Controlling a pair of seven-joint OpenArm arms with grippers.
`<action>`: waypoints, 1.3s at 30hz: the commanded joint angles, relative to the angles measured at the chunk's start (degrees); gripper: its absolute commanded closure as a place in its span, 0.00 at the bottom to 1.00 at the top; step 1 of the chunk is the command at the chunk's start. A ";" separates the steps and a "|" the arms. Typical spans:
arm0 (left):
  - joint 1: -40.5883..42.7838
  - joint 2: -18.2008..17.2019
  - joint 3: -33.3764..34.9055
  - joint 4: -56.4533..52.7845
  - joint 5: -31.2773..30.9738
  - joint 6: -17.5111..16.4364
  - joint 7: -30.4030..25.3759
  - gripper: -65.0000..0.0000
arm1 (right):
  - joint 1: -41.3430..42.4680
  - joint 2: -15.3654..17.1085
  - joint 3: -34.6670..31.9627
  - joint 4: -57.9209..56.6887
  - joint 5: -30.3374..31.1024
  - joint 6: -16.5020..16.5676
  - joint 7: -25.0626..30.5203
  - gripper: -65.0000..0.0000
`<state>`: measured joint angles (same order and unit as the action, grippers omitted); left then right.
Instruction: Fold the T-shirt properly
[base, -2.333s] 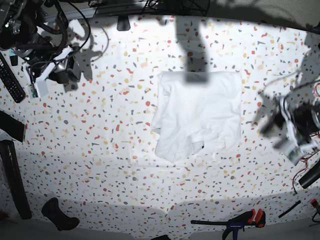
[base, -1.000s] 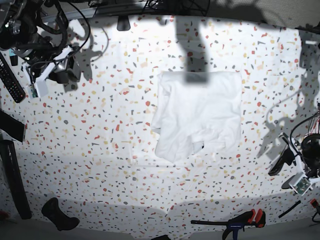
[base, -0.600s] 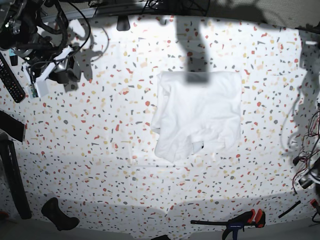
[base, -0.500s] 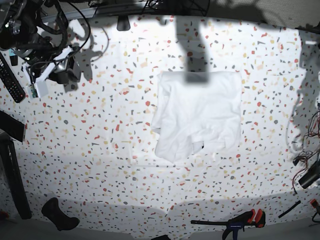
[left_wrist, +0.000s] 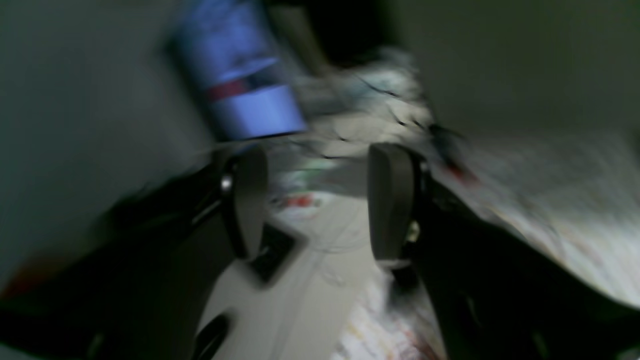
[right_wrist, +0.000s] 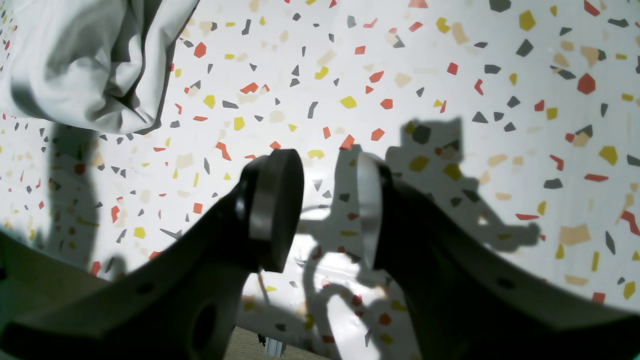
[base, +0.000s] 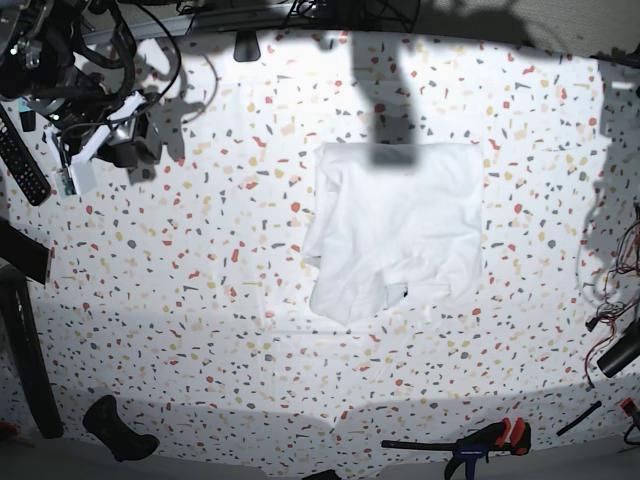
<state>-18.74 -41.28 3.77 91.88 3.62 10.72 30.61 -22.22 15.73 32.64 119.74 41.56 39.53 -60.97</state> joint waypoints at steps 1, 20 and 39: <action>-1.25 -0.83 -0.42 0.76 -2.62 -6.12 -1.09 0.53 | 0.15 0.63 0.35 1.01 0.70 0.47 1.11 0.66; 0.92 0.72 -2.58 0.72 -44.76 -46.14 5.25 0.53 | 0.11 0.61 0.35 1.01 0.70 0.47 -0.66 0.66; 32.59 11.08 -43.67 5.38 -66.66 -50.72 19.06 0.53 | -15.98 0.63 0.48 1.01 2.10 0.47 0.00 0.66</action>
<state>14.44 -28.86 -39.38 96.27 -61.63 -39.46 51.05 -37.80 15.75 32.67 119.74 43.24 39.53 -61.60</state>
